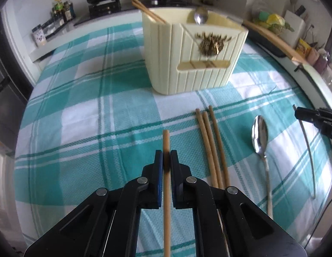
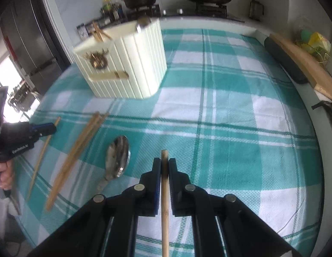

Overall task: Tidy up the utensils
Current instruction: 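Lift both held chopsticks and carry them over the cream caddy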

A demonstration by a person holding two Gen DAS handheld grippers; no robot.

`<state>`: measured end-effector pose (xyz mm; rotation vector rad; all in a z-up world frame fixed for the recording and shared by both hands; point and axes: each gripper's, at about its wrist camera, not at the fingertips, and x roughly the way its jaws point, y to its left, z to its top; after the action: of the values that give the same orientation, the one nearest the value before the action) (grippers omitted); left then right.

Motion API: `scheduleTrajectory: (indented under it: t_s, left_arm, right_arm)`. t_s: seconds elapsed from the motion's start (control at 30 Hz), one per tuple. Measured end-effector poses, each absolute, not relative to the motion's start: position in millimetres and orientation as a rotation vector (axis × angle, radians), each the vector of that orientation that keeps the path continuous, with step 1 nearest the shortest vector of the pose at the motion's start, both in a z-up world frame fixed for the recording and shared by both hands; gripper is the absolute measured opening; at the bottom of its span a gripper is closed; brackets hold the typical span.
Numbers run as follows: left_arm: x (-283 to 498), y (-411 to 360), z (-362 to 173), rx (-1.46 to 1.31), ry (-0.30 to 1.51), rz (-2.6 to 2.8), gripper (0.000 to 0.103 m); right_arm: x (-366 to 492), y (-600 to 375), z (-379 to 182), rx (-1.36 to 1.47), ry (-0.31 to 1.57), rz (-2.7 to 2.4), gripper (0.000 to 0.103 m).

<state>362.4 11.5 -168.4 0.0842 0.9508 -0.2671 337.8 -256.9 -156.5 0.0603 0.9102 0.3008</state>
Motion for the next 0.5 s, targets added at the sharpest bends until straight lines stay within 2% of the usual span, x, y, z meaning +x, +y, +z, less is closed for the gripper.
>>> scheduleTrajectory:
  t_s: [0.27,0.5]
  left_arm:
    - [295.7,48.2,-73.8,-0.058,0.725,-0.309,0.005]
    - [261.4,55.2,-36.3,-0.106,0.613,-0.34,0.005]
  right_arm:
    - [260.8,-258.2,-54.6,0.021,0.63,0.36,0.007]
    - [231.6,-256.2,-19.6,0.057,0.476,0.368,0.007]
